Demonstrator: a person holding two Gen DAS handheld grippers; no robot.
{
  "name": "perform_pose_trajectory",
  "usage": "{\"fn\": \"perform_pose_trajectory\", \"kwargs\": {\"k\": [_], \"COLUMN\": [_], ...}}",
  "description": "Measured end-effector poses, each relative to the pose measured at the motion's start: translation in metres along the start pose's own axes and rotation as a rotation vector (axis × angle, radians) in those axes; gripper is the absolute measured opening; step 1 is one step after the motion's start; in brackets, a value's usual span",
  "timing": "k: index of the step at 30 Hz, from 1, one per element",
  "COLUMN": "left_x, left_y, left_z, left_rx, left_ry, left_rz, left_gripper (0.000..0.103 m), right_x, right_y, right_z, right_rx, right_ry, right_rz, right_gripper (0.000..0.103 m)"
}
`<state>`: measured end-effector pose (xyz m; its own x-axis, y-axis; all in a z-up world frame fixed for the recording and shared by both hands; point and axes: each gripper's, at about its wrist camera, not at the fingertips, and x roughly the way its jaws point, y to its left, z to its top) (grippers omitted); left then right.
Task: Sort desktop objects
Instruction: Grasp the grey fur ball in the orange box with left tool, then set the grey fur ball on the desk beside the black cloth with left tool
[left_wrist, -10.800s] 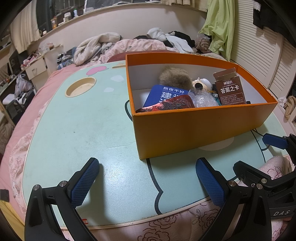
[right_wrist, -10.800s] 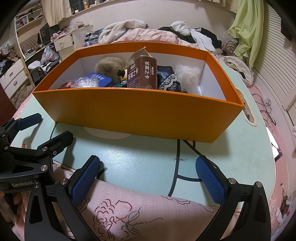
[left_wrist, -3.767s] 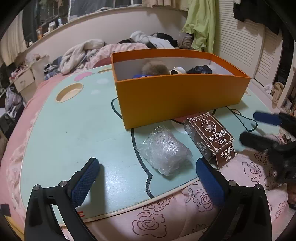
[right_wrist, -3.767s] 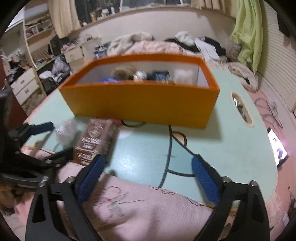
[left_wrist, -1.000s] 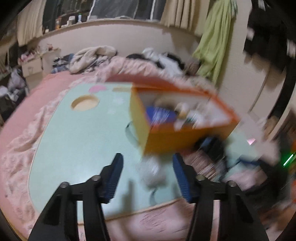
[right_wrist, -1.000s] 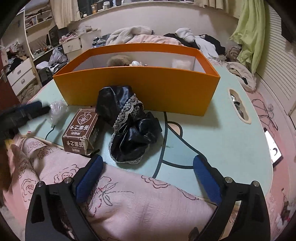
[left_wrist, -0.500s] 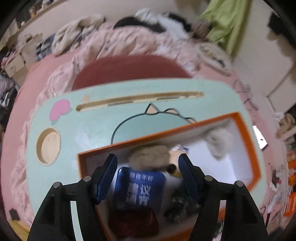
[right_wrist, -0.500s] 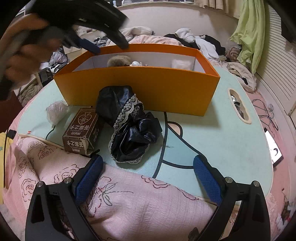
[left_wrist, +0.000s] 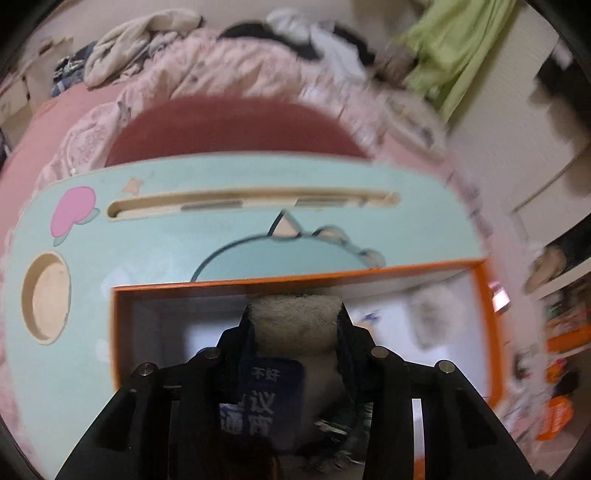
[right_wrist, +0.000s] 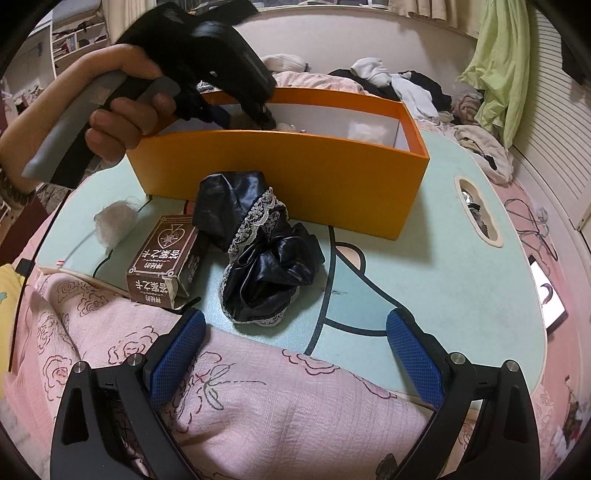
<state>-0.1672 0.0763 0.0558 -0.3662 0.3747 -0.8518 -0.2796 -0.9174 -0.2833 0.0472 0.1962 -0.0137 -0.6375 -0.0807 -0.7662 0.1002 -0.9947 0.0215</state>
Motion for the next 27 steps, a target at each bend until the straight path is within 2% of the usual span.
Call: {"fn": "perform_pose_trajectory", "kwargs": {"k": [2,5,6,9,12,16,19,21,24,27], "left_x": [-0.026,-0.073,-0.089,-0.114,-0.104,-0.062,-0.05,-0.059,-0.081,-0.097], "left_y": [-0.002,-0.014,-0.02,-0.021,-0.009,0.001,0.003,0.004,0.012,0.031], "left_z": [-0.005,-0.031,-0.048,-0.099,-0.134,-0.137,-0.132,-0.136,-0.151,-0.171], "left_rx": [-0.006,0.045,0.081,0.154,0.138,0.094,0.05,0.048,0.064,0.065], "left_ry": [-0.067,-0.139,-0.158,-0.199,-0.173,-0.121,-0.141,-0.18,-0.251,-0.304], "left_rz": [-0.069,-0.176,-0.195,-0.189,-0.192,-0.126,-0.111,-0.129,-0.135,-0.065], "left_gripper": [0.037,0.037,0.037,0.037,0.037,0.038,0.046,0.062,0.081,0.086], "right_x": [0.0,0.0,0.001,-0.001,-0.001,0.0,-0.001,-0.001,-0.001,-0.001], "right_y": [0.0,0.0,0.0,0.0,0.0,0.0,0.001,0.0,0.001,0.0], "right_z": [0.0,0.0,0.0,-0.003,-0.003,-0.004,-0.004,-0.004,-0.005,-0.005], "right_rx": [0.0,0.001,0.0,0.0,0.0,-0.001,0.0,0.0,0.001,0.001], "right_ry": [0.0,0.0,0.0,0.0,-0.001,-0.001,-0.001,-0.002,-0.001,-0.002], "right_rz": [0.0,0.0,-0.001,-0.001,-0.001,-0.002,-0.003,-0.002,-0.003,-0.003], "right_gripper": [0.098,0.098,0.098,0.098,0.099,0.099,0.099,0.099,0.099,0.099]}}
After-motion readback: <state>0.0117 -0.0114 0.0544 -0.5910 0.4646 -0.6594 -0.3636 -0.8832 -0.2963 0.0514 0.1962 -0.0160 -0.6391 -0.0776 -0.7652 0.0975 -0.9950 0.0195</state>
